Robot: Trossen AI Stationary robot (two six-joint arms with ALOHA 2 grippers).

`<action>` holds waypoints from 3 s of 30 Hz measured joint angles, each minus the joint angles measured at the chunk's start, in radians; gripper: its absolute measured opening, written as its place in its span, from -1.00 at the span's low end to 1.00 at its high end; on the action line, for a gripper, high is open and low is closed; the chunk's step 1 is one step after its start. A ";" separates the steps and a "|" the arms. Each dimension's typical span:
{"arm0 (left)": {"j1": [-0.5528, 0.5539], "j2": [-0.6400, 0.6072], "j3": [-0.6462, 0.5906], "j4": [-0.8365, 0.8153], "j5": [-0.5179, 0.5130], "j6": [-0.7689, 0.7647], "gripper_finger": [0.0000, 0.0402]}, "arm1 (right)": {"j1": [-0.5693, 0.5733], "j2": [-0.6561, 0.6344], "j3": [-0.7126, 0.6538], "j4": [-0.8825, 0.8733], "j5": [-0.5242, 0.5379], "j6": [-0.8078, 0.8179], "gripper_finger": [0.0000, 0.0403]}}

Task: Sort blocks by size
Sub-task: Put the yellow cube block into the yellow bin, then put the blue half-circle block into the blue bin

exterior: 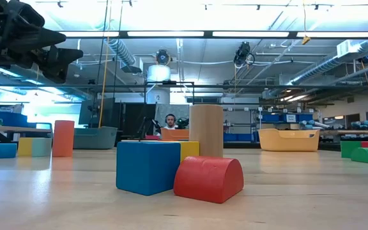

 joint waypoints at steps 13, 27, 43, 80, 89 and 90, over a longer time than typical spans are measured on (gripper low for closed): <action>0.000 0.000 0.000 0.000 0.001 0.000 0.15 | -0.034 -0.069 0.002 -0.017 0.103 -0.053 -0.25; 0.000 0.000 0.000 0.000 0.001 0.000 0.15 | -0.126 -0.343 0.003 -0.352 0.204 -0.163 -0.24; 0.000 0.000 0.000 0.000 0.001 0.000 0.15 | -0.538 -0.596 0.004 -0.555 0.369 -0.718 -0.24; 0.000 0.000 0.000 0.000 0.000 0.000 0.15 | -1.661 -0.160 0.004 -0.137 0.222 -1.893 -0.08; 0.000 0.000 0.000 0.000 0.000 0.000 0.15 | -1.686 -0.170 0.004 -0.127 0.218 -1.954 0.00; 0.000 0.000 0.000 0.000 0.000 0.000 0.15 | -1.686 -0.177 0.004 -0.128 0.213 -1.962 0.00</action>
